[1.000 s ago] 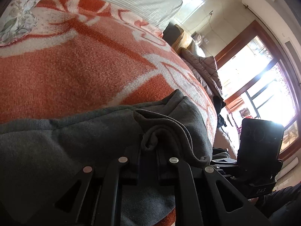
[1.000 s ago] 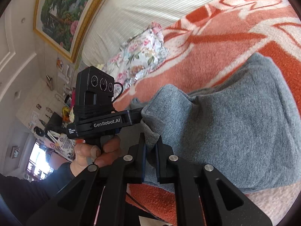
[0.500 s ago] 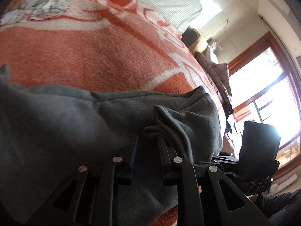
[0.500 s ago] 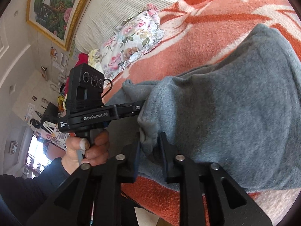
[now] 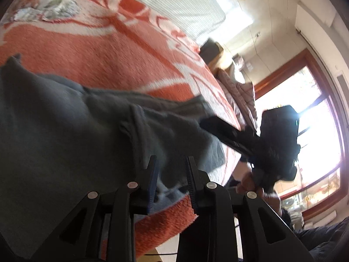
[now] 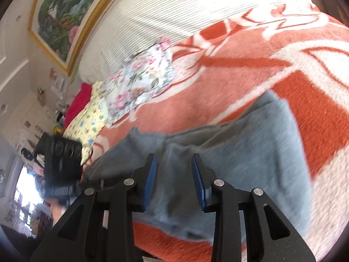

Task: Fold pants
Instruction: 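Open both grippers and release the folded grey pants onto the blanket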

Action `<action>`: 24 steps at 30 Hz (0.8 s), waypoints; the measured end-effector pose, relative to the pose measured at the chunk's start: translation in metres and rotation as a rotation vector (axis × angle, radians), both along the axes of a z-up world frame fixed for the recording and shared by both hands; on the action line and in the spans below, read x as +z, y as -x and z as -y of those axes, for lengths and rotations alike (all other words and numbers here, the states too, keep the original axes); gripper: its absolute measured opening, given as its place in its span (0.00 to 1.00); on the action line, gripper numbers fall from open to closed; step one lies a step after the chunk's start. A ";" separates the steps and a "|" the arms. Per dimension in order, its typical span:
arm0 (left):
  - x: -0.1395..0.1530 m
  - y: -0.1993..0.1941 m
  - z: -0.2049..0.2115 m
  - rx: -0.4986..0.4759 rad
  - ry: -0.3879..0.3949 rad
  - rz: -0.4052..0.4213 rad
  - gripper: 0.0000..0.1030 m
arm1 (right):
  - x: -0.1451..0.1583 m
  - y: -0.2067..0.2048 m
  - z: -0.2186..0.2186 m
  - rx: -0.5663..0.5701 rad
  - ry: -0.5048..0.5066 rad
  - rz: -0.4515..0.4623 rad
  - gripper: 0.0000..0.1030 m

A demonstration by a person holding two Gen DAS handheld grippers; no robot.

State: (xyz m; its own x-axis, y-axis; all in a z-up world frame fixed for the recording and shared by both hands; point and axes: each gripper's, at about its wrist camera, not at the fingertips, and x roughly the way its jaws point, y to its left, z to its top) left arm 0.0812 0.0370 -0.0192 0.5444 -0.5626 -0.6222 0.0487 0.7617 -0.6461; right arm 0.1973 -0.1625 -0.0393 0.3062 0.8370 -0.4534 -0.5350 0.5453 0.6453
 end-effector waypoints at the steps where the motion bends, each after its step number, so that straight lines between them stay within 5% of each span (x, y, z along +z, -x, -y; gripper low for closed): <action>1: -0.006 -0.001 0.012 -0.010 -0.025 -0.017 0.25 | -0.002 -0.004 0.000 -0.003 0.012 -0.003 0.34; 5: -0.033 -0.008 0.035 -0.015 -0.129 -0.096 0.25 | -0.025 -0.016 -0.010 0.004 0.084 -0.061 0.34; 12: -0.024 0.009 0.017 0.053 -0.105 -0.074 0.28 | -0.018 -0.012 -0.020 0.040 0.093 -0.047 0.34; 15: -0.014 0.030 -0.006 0.142 -0.070 -0.056 0.35 | 0.001 -0.008 -0.034 0.096 0.086 -0.002 0.34; 24: -0.001 0.118 -0.087 0.454 0.040 -0.033 0.35 | 0.034 0.014 -0.113 0.282 0.100 0.077 0.34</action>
